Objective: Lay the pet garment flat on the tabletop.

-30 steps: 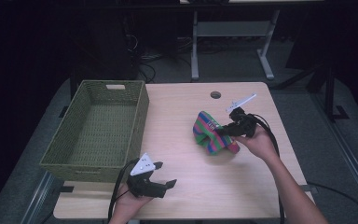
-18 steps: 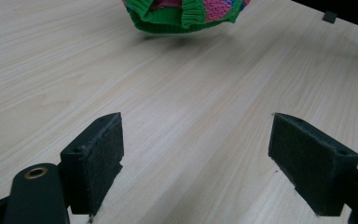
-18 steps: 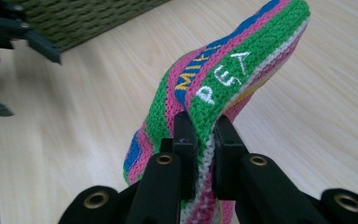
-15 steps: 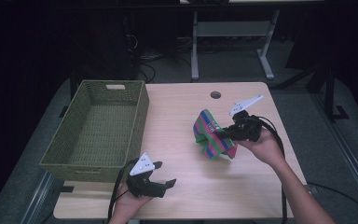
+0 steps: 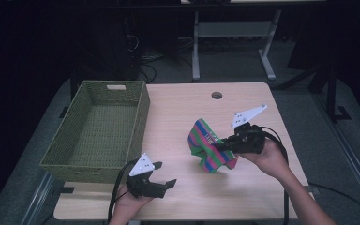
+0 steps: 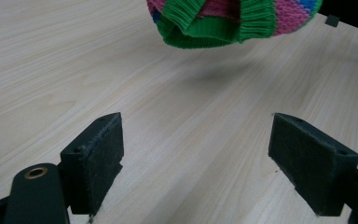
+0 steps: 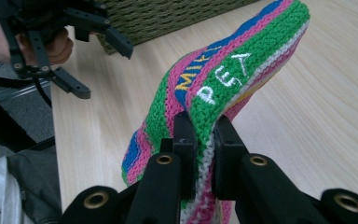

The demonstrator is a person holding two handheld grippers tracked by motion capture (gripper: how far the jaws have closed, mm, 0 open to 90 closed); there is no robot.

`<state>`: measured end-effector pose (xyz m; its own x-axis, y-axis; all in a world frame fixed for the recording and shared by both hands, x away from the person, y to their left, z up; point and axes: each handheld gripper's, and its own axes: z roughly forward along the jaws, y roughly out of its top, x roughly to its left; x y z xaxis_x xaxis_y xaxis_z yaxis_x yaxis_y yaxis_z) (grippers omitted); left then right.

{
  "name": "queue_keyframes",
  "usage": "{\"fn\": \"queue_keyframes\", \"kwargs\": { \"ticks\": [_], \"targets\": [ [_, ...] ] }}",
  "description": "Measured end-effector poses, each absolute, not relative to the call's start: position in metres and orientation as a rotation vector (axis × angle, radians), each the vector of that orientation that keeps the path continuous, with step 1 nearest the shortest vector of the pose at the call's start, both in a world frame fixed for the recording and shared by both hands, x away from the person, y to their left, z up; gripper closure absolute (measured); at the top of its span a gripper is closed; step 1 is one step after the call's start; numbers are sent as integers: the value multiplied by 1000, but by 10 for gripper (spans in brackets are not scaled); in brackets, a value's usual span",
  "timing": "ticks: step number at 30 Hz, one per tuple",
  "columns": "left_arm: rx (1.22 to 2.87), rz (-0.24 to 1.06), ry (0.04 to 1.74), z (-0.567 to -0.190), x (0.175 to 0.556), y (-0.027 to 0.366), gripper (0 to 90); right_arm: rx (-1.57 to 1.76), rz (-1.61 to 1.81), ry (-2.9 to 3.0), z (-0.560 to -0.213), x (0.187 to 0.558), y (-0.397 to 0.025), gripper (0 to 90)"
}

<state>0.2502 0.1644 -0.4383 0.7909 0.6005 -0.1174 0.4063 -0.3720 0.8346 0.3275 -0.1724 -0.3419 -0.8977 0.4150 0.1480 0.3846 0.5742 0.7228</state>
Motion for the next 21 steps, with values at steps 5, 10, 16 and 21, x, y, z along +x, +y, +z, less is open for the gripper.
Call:
{"fn": "queue_keyframes", "kwargs": {
  "ticks": [5, 10, 16, 21],
  "targets": [
    [2023, 251, 749, -439, 251, 163, 176, 663, 1269, 2753, -342, 315, -173, 821],
    [2017, 250, 756, -439, 250, 164, 176, 617, 1283, 2767, -341, 304, -170, 821],
    [2007, 248, 763, -439, 250, 164, 176, 573, 1304, 2784, -344, 291, -167, 821],
    [2009, 244, 766, -439, 251, 165, 176, 541, 1314, 2796, -347, 280, -164, 820]
  ]
}}
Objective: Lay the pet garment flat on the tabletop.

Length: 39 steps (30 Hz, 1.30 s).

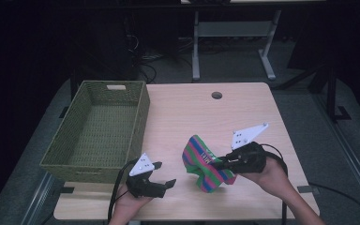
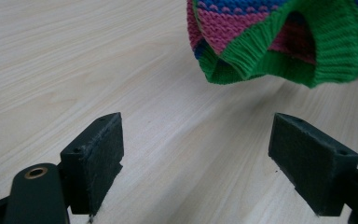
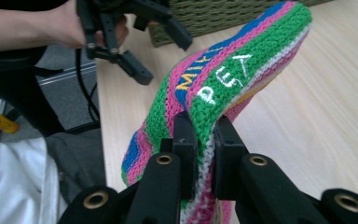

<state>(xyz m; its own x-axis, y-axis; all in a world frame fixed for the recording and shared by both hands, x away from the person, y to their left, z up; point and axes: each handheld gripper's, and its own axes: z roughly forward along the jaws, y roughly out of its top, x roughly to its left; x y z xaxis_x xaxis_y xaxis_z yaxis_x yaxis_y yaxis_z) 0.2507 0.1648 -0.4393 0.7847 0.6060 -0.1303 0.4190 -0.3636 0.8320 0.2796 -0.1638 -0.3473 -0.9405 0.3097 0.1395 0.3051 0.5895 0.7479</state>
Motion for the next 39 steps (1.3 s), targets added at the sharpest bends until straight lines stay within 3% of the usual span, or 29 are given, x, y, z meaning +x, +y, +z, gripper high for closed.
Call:
{"fn": "queue_keyframes", "kwargs": {
  "ticks": [11, 30, 39],
  "targets": [
    [2012, 236, 770, -441, 252, 165, 176, 469, 1315, 2869, -359, 269, -152, 819],
    [2008, 238, 768, -440, 253, 168, 176, 755, 1261, 2981, -407, 345, -165, 798],
    [2015, 235, 759, -440, 252, 166, 176, 857, 1163, 2959, -420, 360, -174, 684]
  ]
}}
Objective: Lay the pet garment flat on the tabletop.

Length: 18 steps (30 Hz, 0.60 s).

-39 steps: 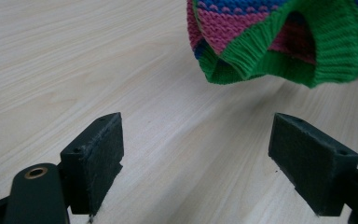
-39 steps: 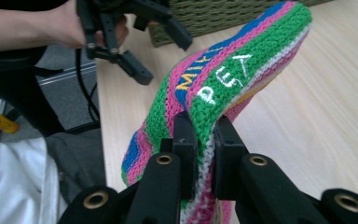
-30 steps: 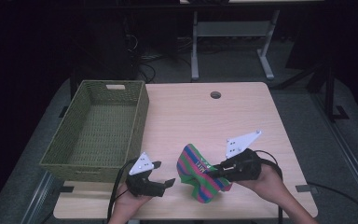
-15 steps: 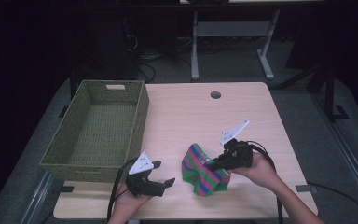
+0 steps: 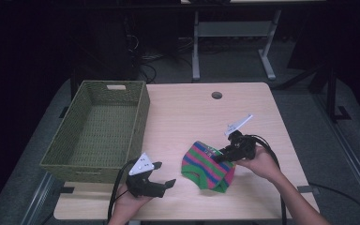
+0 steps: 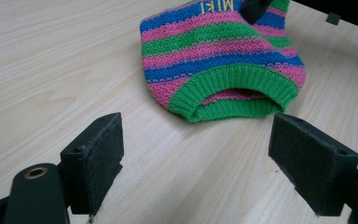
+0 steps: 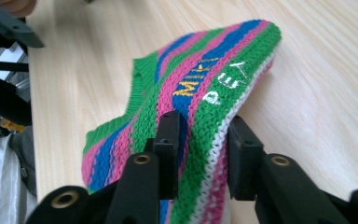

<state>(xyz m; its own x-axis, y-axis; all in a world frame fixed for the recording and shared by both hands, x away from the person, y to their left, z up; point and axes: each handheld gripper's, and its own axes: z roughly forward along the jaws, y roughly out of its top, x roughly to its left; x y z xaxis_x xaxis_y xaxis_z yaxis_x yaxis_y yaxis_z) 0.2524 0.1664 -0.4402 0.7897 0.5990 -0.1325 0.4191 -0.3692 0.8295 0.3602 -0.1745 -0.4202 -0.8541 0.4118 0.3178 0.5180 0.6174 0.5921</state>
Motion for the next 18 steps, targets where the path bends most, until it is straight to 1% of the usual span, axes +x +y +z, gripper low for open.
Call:
{"fn": "queue_keyframes", "kwargs": {
  "ticks": [4, 8, 15, 18],
  "targets": [
    [2017, 234, 756, -440, 252, 166, 176, -798, -1027, -2711, -429, 367, -177, 669],
    [2023, 231, 754, -440, 252, 166, 176, -784, -1016, -2727, -437, 374, -178, 695],
    [2025, 230, 752, -440, 252, 166, 176, -697, -986, -2730, -445, 374, -168, 710],
    [2022, 226, 744, -440, 251, 165, 181, -680, -976, -2733, -446, 373, -164, 700]
  ]
}}
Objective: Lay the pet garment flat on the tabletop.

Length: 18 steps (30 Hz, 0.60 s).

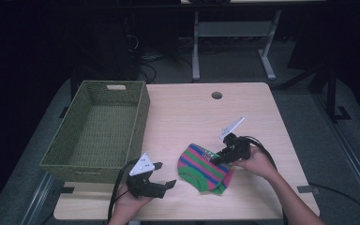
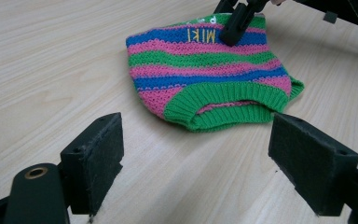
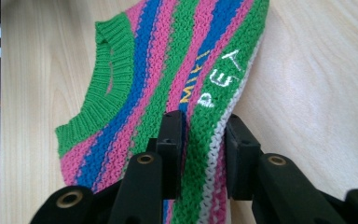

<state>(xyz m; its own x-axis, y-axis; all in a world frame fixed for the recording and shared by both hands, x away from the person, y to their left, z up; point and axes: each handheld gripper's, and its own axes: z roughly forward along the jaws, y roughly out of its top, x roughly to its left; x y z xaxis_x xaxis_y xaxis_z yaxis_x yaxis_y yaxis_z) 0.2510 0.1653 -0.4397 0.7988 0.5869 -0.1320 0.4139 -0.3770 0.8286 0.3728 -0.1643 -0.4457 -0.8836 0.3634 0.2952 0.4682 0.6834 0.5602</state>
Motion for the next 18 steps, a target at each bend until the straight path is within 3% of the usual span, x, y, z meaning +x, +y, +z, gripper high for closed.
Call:
{"fn": "queue_keyframes", "kwargs": {
  "ticks": [7, 18],
  "targets": [
    [2022, 222, 732, -440, 250, 164, 211, -704, -983, -2756, -444, 373, -166, 560],
    [2023, 216, 730, -440, 250, 163, 213, -788, -1043, -2776, -424, 366, -181, 441]
  ]
}}
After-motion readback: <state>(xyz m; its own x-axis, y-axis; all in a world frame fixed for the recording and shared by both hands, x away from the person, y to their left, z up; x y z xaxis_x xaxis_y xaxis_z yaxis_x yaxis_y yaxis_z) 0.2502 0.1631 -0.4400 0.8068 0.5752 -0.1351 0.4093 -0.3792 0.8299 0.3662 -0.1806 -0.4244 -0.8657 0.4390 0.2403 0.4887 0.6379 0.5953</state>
